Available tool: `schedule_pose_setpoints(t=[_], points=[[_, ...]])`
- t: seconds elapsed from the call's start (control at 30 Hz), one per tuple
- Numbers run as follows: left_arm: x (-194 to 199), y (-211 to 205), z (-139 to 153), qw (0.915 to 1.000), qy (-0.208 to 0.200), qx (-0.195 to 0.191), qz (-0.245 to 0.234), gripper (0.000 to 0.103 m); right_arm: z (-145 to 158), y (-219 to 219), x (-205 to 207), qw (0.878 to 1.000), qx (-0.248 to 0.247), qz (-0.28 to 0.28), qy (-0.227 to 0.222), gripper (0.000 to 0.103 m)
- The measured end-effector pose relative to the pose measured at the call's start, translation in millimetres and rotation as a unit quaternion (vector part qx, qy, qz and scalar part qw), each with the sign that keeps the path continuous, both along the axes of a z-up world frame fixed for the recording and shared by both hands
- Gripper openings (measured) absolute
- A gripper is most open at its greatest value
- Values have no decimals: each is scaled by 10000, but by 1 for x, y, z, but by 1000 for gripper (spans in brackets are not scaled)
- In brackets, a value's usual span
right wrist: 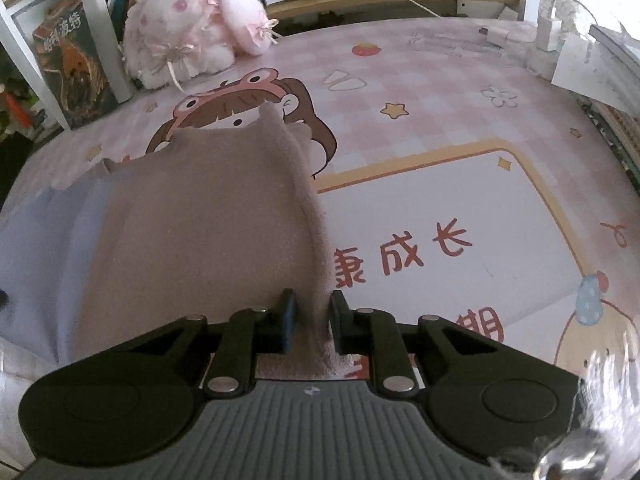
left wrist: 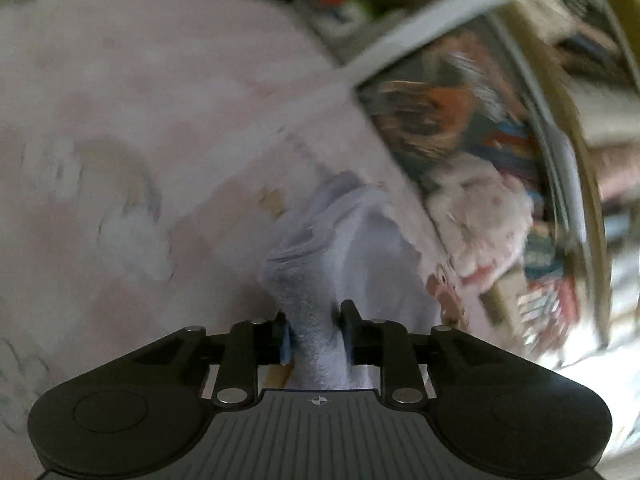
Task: Fold clothes
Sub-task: 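Grasp the lavender end with the left tool while the right tool grasps the beige end, then lift both held ends and fold them toward each other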
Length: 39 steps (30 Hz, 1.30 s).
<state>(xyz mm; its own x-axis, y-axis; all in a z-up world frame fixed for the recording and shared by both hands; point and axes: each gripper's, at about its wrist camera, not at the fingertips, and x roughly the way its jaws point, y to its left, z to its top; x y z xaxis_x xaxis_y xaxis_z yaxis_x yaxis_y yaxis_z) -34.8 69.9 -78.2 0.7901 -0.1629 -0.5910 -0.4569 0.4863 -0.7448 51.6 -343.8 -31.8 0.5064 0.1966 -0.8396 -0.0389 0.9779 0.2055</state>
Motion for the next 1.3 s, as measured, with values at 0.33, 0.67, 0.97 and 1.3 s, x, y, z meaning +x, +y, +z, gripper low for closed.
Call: schedule_pose_setpoints(t=[0.33,0.67,0.97,1.3], points=[[13,-9,-10,9986,-7,-152,501,14,-1,-19,17,9975,496,461,226,20],[13,5,1,9962,-45,391,780,12,-3,-13,75,9910,743,1109,115,38],[19,-51,74,9789,-439,1952,409,12,-9,-1,87,9736,1245,1896,235,10],[46,-196,128,9297,-881,3327,-1313,13,-20,-17,101,9611,1870,1972,487,10]])
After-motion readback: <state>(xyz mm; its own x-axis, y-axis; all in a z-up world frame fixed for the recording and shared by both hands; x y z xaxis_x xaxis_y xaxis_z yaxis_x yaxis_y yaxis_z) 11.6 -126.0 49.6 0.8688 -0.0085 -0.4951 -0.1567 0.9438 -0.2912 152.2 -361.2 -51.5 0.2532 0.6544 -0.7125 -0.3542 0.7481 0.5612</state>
